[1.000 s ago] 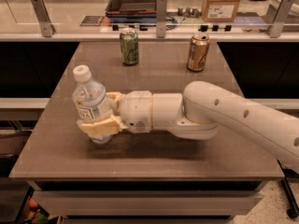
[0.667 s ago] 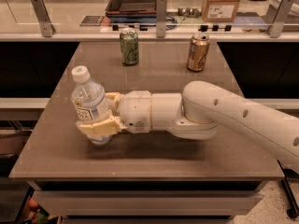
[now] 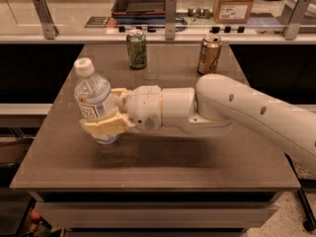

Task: Pick blue plastic bottle

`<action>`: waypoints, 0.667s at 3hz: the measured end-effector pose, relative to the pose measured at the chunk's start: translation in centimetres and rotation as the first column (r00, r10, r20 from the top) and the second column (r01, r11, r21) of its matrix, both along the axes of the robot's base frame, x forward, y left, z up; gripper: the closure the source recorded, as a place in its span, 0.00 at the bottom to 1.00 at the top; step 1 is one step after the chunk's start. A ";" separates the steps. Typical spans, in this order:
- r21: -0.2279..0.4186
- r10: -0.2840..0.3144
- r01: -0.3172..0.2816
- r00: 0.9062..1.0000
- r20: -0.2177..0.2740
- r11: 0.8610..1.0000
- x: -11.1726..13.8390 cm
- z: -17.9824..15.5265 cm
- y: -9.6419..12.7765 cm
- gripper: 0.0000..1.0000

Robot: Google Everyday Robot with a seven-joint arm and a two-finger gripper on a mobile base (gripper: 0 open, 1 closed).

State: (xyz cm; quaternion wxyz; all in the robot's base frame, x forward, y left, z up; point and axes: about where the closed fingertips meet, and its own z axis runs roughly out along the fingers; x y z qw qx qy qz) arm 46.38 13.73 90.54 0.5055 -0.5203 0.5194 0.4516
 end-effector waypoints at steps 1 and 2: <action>-0.030 0.001 0.001 0.999 0.045 1.000 1.0 4.6 -0.3 1.00; -0.030 -0.002 0.003 0.999 0.046 1.000 1.1 4.9 -0.4 1.00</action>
Offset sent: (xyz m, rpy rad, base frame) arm 0.0199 -0.0104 0.0734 -0.0492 -0.0677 -0.0175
